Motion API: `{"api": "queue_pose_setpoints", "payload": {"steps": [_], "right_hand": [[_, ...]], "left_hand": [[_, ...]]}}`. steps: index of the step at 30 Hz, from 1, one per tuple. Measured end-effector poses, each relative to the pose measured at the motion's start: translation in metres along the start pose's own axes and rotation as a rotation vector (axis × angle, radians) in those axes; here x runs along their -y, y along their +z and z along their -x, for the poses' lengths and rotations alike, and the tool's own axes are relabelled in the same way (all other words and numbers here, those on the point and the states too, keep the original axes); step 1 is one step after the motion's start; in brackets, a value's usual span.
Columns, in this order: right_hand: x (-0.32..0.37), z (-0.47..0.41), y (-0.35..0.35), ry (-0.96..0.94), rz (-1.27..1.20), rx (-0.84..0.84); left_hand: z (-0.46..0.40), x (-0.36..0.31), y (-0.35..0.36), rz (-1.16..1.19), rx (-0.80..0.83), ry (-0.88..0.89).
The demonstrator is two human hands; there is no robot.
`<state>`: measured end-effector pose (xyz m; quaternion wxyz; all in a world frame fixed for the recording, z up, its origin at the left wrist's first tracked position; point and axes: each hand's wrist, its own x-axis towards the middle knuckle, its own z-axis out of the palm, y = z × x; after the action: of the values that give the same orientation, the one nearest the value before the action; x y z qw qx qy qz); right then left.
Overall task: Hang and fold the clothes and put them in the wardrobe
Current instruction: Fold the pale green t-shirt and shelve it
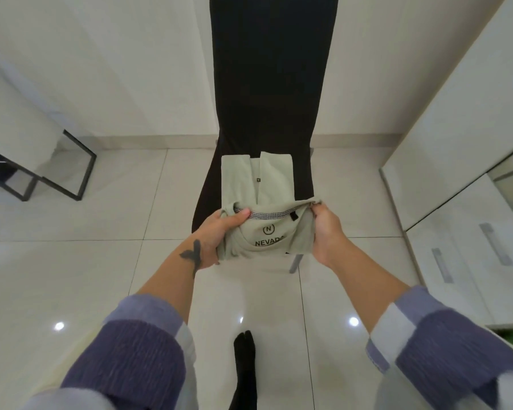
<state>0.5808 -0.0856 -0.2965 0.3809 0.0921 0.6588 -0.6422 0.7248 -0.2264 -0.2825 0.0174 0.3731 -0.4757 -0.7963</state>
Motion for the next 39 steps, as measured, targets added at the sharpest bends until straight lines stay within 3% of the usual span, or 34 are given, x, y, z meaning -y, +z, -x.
{"api": "queue_pose_setpoints", "payload": {"steps": [7, 16, 22, 25, 30, 33, 35, 39], "right_hand": [[0.028, -0.095, 0.044, -0.152, 0.191, -0.108], [0.034, -0.275, 0.087, -0.435, 0.421, -0.240], [0.008, -0.358, 0.086, -0.540, 0.857, -0.398], [-0.001, -0.382, 0.085, -0.594, 1.086, -0.401], [-0.022, -0.404, 0.080, -0.641, 1.267, -0.445], [-0.018, -0.409, 0.087, -0.703, 1.301, -0.503], [-0.009, -0.408, 0.094, -0.828, 1.339, -0.473], [0.005, -0.413, 0.120, -1.005, 1.430, -0.223]], "left_hand": [[-0.108, -0.029, -0.017, -0.354, -0.523, 0.384], [-0.289, -0.035, -0.042, -0.335, -0.644, 0.459], [-0.371, -0.013, -0.067, -0.693, -0.808, 0.453], [-0.396, -0.005, -0.074, -0.828, -0.859, 0.416], [-0.417, 0.011, -0.077, -0.943, -0.959, 0.315], [-0.418, 0.013, -0.077, -1.029, -0.984, 0.383], [-0.420, 0.013, -0.080, -1.087, -0.962, 0.456], [-0.424, 0.002, -0.081, -1.311, -0.752, 0.574]]}}
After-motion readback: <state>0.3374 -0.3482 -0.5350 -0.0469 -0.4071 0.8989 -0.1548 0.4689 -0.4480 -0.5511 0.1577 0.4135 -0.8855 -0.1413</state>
